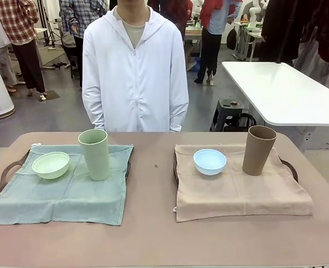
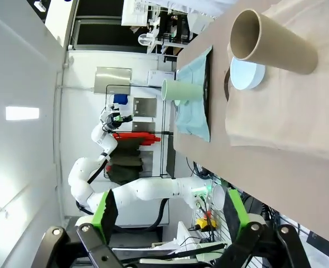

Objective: Set up a tray with a mat and arrange the tableware.
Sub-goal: Place the Picnic Bowl and Reusable plastic cup back onto the Handle tray in front of the human's position.

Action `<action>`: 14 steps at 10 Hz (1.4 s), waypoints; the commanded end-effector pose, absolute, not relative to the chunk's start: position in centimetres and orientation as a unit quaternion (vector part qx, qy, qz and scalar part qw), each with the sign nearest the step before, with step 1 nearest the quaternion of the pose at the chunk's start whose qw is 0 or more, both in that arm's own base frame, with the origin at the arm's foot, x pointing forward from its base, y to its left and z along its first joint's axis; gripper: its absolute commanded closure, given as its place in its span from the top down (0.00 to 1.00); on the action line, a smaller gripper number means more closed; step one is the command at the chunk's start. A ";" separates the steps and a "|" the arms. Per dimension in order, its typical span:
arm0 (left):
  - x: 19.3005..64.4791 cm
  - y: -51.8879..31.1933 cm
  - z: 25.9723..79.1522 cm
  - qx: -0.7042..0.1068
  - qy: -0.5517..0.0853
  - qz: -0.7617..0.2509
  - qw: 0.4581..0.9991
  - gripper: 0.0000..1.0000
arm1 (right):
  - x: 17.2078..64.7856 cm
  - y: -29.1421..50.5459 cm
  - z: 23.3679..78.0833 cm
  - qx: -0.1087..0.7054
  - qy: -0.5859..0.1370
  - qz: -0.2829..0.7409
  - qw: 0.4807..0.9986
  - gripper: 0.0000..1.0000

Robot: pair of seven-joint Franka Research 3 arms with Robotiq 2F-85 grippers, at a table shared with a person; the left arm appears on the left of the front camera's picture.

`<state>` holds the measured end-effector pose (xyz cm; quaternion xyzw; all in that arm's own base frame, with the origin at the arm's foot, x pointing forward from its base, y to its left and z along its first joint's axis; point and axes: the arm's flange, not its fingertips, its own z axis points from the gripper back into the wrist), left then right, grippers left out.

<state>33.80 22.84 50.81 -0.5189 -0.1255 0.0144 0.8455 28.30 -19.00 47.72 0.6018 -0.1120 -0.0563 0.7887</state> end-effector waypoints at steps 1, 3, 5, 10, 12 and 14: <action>33.8 23.0 51.1 -0.516 -0.126 0.009 0.847 0.83 | 28.1 -18.9 48.0 0.602 -0.121 -0.052 0.788 1.00; 33.8 23.0 51.1 -0.516 -0.126 0.009 0.847 0.83 | 28.1 -18.9 48.0 0.602 -0.121 -0.052 0.788 1.00; 33.8 23.0 51.1 -0.516 -0.126 0.009 0.847 0.83 | 28.1 -18.9 48.0 0.602 -0.121 -0.052 0.788 1.00; 33.8 23.0 51.1 -0.516 -0.126 0.009 0.847 0.83 | 28.1 -18.9 48.0 0.602 -0.121 -0.052 0.788 1.00; 33.8 23.0 51.1 -0.516 -0.126 0.009 0.847 0.83 | 28.1 -18.9 48.0 0.602 -0.121 -0.052 0.788 1.00; 33.8 23.0 51.1 -0.516 -0.126 0.009 0.847 0.83 | 28.1 -18.9 48.0 0.602 -0.121 -0.052 0.788 1.00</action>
